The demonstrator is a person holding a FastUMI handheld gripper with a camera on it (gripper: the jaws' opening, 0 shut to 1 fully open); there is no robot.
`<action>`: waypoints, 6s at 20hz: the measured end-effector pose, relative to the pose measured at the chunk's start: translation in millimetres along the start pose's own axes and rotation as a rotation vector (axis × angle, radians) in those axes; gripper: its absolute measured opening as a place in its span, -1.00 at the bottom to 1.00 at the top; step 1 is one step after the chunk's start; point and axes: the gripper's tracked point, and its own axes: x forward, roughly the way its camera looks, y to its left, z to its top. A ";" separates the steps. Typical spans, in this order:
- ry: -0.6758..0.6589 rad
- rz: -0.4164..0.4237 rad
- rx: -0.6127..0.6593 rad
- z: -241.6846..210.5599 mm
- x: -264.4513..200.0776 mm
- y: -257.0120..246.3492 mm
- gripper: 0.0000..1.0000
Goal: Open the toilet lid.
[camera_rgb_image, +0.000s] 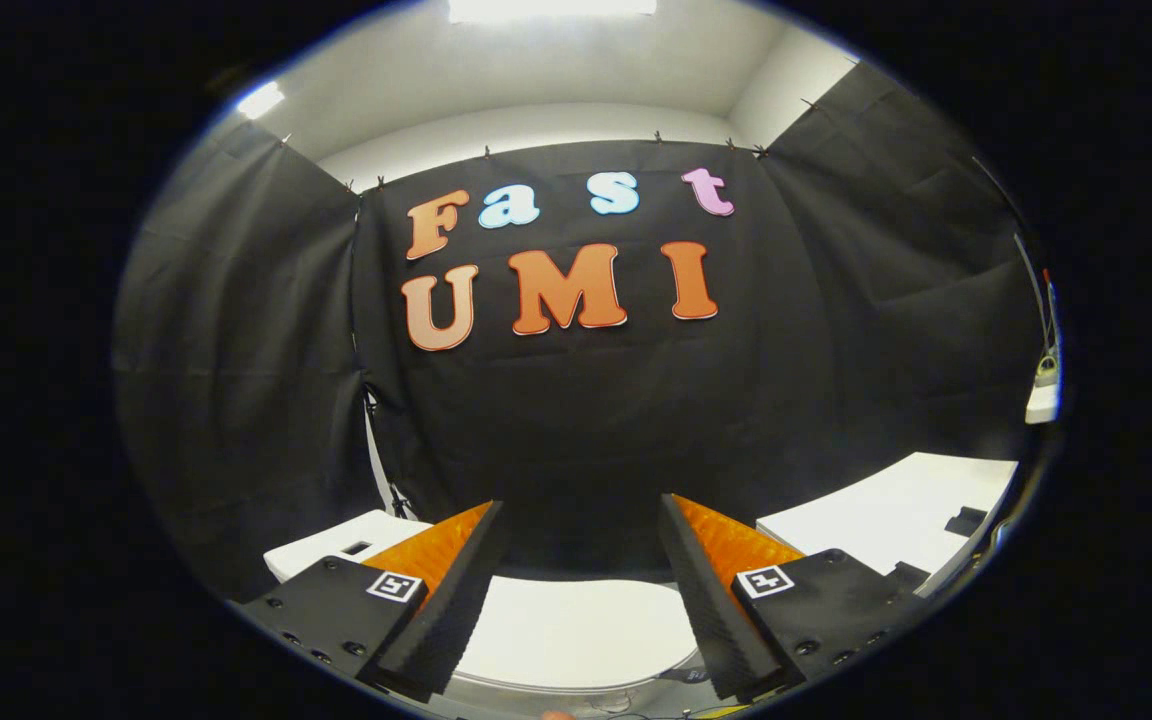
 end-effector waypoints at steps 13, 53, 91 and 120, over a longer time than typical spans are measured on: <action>0.136 -0.163 0.549 -192.7 -31.2 -129.1 0.97; 0.134 -0.359 1.278 -331.6 32.0 -167.5 -0.84; 0.099 -0.332 0.369 -102.3 104.9 41.9 -0.83; 0.197 -0.103 -0.019 -89.5 111.9 258.6 -0.84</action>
